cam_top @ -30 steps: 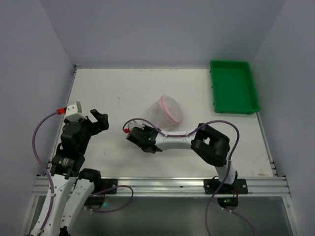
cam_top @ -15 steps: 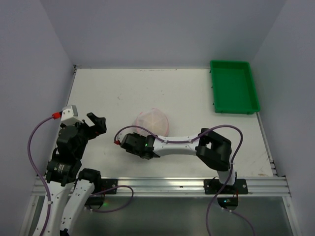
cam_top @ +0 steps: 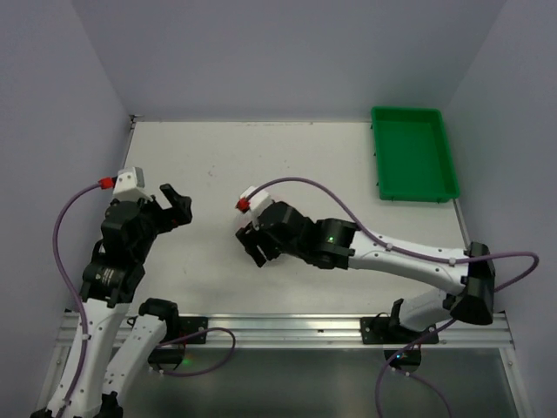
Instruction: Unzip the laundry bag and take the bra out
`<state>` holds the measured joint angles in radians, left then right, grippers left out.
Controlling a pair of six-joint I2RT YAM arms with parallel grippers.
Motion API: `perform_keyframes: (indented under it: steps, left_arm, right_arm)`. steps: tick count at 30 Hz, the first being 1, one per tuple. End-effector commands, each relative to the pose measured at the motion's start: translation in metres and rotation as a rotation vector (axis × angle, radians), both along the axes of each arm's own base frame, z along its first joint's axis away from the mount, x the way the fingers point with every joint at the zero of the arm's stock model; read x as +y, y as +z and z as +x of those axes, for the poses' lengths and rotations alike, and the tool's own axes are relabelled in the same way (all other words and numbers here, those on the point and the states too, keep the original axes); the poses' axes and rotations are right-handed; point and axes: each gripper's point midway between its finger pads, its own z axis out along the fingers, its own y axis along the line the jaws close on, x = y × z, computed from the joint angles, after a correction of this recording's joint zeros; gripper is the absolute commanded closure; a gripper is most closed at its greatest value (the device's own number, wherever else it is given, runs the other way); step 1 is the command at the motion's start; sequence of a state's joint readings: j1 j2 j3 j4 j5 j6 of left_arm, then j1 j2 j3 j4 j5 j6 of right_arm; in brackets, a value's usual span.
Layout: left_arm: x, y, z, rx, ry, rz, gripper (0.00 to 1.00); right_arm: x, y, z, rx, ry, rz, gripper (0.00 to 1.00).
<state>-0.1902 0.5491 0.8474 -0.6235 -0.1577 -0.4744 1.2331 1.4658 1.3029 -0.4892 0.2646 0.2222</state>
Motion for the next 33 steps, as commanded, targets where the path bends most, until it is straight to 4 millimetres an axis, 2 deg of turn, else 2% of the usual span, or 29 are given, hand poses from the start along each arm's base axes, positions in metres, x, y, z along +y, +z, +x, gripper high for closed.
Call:
perform_keyframes:
  steps: [1,2,3,4,5,6,7,12,13,15,19,20,23,24,27,29,33]
  left_arm:
    - [-0.027,0.007,0.024,0.011,-0.169,0.033,0.00]
    - [-0.038,0.006,0.027,0.019,-0.223,0.021,0.00]
    - [-0.055,-0.002,0.032,0.054,-0.312,-0.005,0.00]
    - [-0.064,-0.002,0.037,0.052,-0.357,-0.021,0.00]
    - [-0.073,-0.007,0.039,0.068,-0.399,-0.039,0.00]
    - [-0.087,-0.016,0.044,0.100,-0.467,-0.070,0.00]
    - [-0.093,-0.021,0.047,0.111,-0.483,-0.082,0.00]
    - [-0.126,-0.049,0.067,0.160,-0.531,-0.113,0.00]
    - [-0.132,-0.048,0.072,0.145,-0.538,-0.116,0.00]
    - [-0.144,-0.060,0.078,0.173,-0.553,-0.111,0.00]
    - [-0.152,-0.078,0.077,0.209,-0.558,-0.102,0.00]
    - [-0.151,-0.090,0.071,0.237,-0.553,-0.104,0.00]
    - [-0.142,-0.102,0.059,0.253,-0.483,-0.143,0.00]
    - [-0.136,-0.115,0.047,0.279,-0.437,-0.187,0.00]
    - [-0.131,-0.131,0.031,0.273,-0.361,-0.304,0.00]
    - [-0.134,-0.137,0.024,0.277,-0.349,-0.355,0.00]
    - [-0.143,-0.143,0.014,0.283,-0.332,-0.389,0.00]
  right_arm:
    - [-0.036,0.001,0.023,0.172,-0.202,0.142,0.33]
    - [-0.042,0.000,0.026,0.223,-0.247,0.182,0.32]
    - [-0.048,-0.013,0.026,0.270,-0.259,0.194,0.32]
    - [-0.060,-0.011,0.037,0.279,-0.304,0.232,0.33]
    - [-0.065,-0.013,0.039,0.306,-0.333,0.261,0.32]
    - [-0.072,-0.025,0.040,0.323,-0.352,0.268,0.32]
    - [-0.079,-0.025,0.045,0.345,-0.365,0.298,0.32]
    - [-0.088,-0.059,0.045,0.462,-0.379,0.339,0.32]
    - [-0.093,-0.066,0.051,0.487,-0.410,0.345,0.33]
    - [-0.086,-0.077,0.048,0.560,-0.377,0.385,0.35]
    - [-0.080,-0.082,0.055,0.595,-0.354,0.422,0.36]
    - [-0.079,-0.082,0.056,0.597,-0.349,0.423,0.36]
    - [-0.079,-0.082,0.062,0.584,-0.355,0.437,0.36]
    - [-0.079,-0.082,0.064,0.581,-0.356,0.438,0.36]
    - [-0.083,-0.084,0.068,0.565,-0.364,0.424,0.37]
    - [-0.086,-0.082,0.071,0.548,-0.368,0.414,0.37]
    - [-0.095,-0.067,0.083,0.484,-0.360,0.361,0.35]
